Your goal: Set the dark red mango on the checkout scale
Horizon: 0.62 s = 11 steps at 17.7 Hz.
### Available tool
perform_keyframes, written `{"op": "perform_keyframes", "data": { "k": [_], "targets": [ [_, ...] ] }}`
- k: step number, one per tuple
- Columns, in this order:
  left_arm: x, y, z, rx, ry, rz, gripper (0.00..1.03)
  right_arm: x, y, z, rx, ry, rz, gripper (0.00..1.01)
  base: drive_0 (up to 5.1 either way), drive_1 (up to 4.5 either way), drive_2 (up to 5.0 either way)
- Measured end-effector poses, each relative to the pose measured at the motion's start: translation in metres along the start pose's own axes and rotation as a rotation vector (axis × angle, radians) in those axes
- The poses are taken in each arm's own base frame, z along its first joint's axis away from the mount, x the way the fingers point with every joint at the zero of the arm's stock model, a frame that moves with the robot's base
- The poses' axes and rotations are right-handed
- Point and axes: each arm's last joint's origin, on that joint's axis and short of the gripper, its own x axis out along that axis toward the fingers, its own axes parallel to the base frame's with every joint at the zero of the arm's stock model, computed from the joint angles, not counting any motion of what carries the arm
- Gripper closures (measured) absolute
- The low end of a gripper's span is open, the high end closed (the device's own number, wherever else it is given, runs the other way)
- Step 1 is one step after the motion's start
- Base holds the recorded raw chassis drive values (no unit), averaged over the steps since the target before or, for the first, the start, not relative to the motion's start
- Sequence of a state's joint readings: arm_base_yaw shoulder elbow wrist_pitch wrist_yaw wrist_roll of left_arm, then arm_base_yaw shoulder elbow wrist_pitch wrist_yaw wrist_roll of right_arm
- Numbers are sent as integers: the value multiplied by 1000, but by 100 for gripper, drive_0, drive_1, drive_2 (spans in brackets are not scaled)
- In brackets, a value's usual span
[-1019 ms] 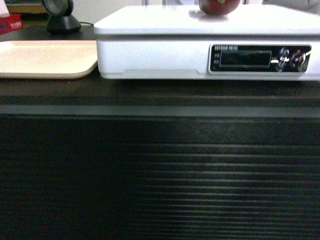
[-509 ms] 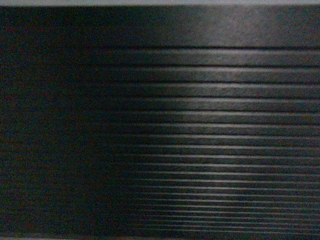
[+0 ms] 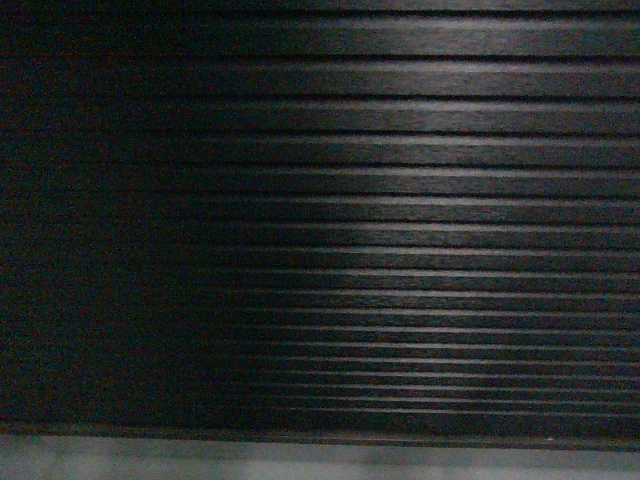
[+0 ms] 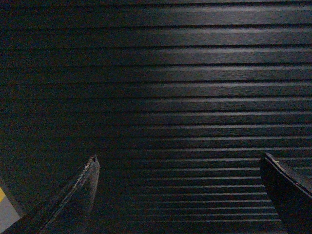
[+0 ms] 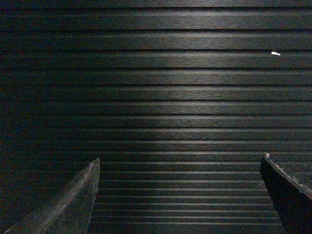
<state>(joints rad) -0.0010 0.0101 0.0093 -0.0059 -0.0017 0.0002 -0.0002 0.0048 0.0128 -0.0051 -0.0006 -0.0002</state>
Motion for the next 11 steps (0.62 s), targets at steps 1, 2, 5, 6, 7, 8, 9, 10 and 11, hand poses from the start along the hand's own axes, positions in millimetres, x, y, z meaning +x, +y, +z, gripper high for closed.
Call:
{"op": "perform_keyframes", "data": {
  "k": [1, 2, 5, 6, 7, 8, 9, 10, 11],
  "targets": [
    [0, 0, 0, 0, -1, -2, 5, 0, 0, 0, 0, 1, -1, 3, 0, 0, 0],
    [0, 0, 0, 1, 0, -2, 5, 0, 0, 0, 0, 1, -1, 3, 0, 0, 0],
    [0, 0, 0, 0, -1, -2, 5, 0, 0, 0, 0, 0, -1, 3, 0, 0, 0],
    [0, 0, 0, 0, -1, -2, 5, 0, 0, 0, 0, 0, 0, 3, 0, 0, 0],
    [0, 0, 0, 0, -2, -2, 5, 0, 0, 0, 0, 0, -1, 3, 0, 0, 0],
    [0, 0, 0, 0, -2, -2, 5, 0, 0, 0, 0, 0, -1, 3, 0, 0, 0],
    [0, 0, 0, 0, -2, -2, 5, 0, 0, 0, 0, 0, -1, 3, 0, 0, 0],
    [0, 0, 0, 0, -2, -2, 5, 0, 0, 0, 0, 0, -1, 3, 0, 0, 0],
    [0, 0, 0, 0, -2, -2, 5, 0, 0, 0, 0, 0, -1, 3, 0, 0, 0]
  ]
}}
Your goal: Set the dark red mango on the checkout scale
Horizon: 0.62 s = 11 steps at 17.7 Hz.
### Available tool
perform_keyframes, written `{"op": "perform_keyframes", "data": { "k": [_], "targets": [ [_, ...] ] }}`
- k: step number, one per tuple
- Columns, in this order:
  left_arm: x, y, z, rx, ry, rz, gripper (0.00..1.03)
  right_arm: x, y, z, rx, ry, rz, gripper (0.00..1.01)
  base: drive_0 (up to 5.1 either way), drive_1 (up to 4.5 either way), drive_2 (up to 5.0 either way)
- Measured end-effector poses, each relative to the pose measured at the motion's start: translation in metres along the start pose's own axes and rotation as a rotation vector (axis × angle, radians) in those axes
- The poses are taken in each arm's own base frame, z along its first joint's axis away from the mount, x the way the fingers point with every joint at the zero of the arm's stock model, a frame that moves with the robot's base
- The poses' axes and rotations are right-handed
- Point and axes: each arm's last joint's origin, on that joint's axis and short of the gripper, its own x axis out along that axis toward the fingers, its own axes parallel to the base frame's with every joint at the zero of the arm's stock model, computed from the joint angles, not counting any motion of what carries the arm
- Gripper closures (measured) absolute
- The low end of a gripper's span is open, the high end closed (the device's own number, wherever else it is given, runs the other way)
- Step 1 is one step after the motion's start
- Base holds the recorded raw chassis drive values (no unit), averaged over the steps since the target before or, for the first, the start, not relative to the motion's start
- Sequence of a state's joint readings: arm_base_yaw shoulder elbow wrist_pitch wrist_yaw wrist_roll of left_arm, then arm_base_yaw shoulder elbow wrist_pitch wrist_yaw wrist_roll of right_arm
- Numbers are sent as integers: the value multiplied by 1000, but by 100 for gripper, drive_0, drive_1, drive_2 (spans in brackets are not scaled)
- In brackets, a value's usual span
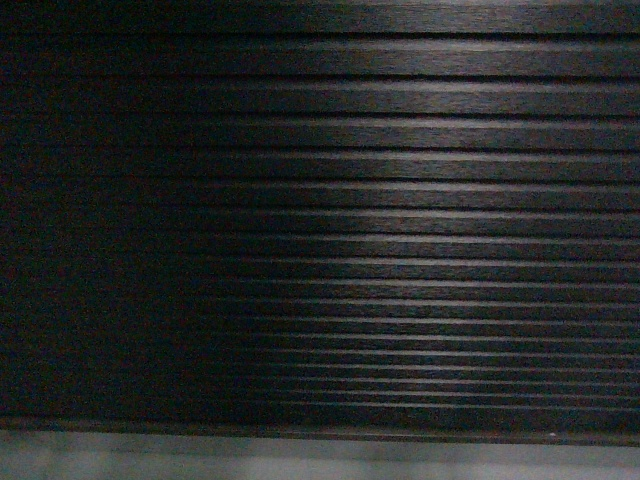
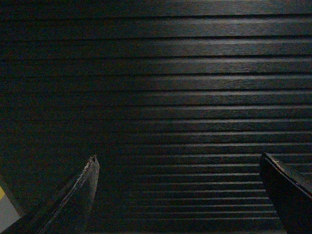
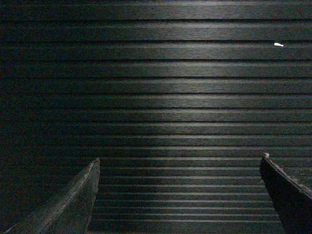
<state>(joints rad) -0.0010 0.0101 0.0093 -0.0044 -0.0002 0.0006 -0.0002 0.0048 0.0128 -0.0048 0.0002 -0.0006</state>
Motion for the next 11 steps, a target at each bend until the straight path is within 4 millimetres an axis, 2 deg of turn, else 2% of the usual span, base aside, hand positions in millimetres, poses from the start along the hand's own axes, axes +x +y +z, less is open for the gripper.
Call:
{"op": "perform_keyframes", "data": {
  "k": [11],
  "targets": [
    [0, 0, 0, 0, 0, 0, 5, 0, 0, 0, 0, 0, 0, 3, 0, 0, 0]
  ]
}}
